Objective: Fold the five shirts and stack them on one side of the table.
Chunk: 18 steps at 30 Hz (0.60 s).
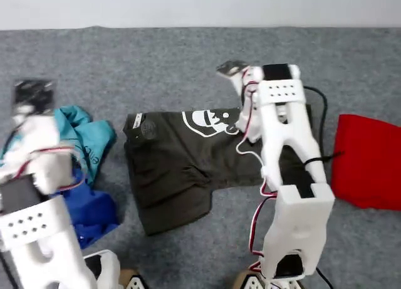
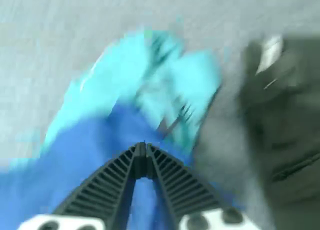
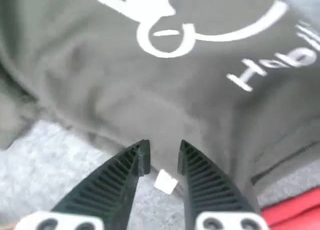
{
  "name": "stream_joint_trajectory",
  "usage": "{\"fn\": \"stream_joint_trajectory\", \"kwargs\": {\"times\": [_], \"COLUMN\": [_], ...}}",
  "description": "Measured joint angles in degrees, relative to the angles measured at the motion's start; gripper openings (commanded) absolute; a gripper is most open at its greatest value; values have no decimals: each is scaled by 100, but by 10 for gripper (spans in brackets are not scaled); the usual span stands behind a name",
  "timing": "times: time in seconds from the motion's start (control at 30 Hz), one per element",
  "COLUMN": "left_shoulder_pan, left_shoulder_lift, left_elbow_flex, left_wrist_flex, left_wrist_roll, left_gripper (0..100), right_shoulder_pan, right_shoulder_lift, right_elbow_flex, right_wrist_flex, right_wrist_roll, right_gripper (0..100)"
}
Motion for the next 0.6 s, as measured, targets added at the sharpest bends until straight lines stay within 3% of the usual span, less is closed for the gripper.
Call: {"fn": "stream_joint_trajectory", "kwargs": {"times": [0.13,0.27,0.6], "left_shoulder_pan": [1125,1820,2321], "left_shoulder_lift": [712,2013,5477], "left_elbow_flex": [-114,-607,-2558], "left_wrist_flex": [-818,-1178,-1257], "left_wrist_roll": [387,563,571], "left_gripper": [58,58,58], "right_shoulder_pan": [176,246,536], "right_shoulder_lift": [0,0,369], "right_elbow_flex": [0,0,0], "right_wrist_flex": [-299,-659,-1864], "right_wrist_roll": [-466,-642,-721], "right_gripper": [101,100,99]}}
